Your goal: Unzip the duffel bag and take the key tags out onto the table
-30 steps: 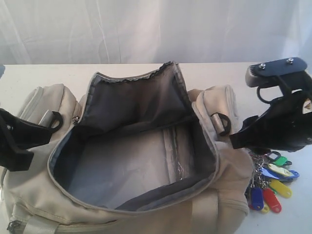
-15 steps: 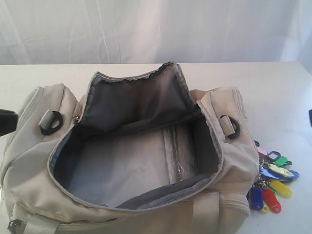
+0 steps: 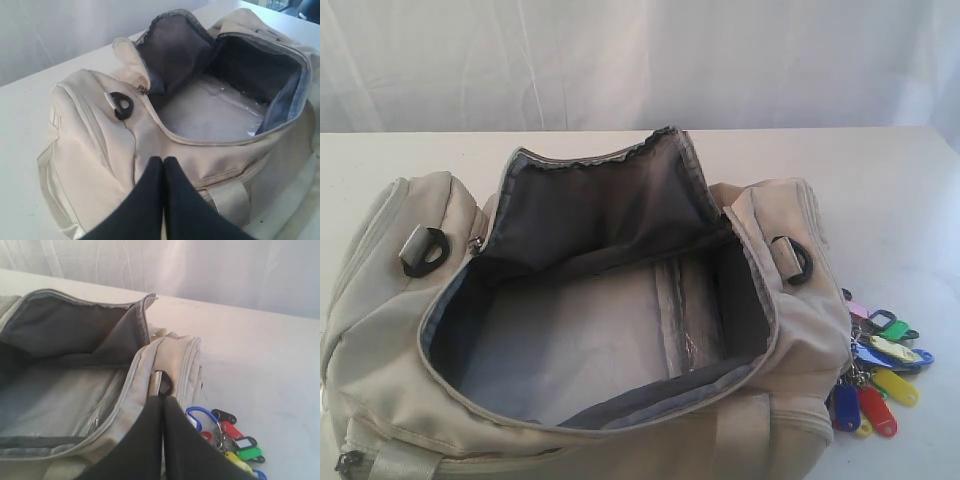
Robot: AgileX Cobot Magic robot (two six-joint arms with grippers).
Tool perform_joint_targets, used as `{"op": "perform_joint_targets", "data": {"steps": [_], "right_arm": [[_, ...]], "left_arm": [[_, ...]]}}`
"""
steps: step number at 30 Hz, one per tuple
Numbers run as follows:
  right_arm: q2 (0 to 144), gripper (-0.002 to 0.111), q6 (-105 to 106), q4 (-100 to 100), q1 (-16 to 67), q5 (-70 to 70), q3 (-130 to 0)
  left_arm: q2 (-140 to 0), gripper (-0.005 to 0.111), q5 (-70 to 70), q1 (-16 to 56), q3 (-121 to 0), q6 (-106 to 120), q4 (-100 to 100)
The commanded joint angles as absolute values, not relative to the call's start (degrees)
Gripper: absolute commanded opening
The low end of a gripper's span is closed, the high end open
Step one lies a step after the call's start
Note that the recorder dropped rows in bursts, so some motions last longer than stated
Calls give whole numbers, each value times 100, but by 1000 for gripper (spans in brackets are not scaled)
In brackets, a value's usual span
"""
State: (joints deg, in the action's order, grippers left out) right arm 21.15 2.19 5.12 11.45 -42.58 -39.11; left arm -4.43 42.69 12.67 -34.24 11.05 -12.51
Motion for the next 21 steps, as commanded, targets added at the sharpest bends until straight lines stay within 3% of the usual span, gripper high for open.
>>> {"op": "perform_joint_targets", "data": {"steps": [1,15,21], "right_arm": [[2090,0,99,623,1128,-3787,-3589],[2090,0,99,623,1128,-3813,-3589],[2090,0,99,623,1128,-3815,-3589]], "left_arm": [[-401,0,4061,1274,-3047,1043,-1597],[-219,0,4136,1274,-2962,1043,-1588],[0,0,3962,498,-2495,1043,-1600]]}}
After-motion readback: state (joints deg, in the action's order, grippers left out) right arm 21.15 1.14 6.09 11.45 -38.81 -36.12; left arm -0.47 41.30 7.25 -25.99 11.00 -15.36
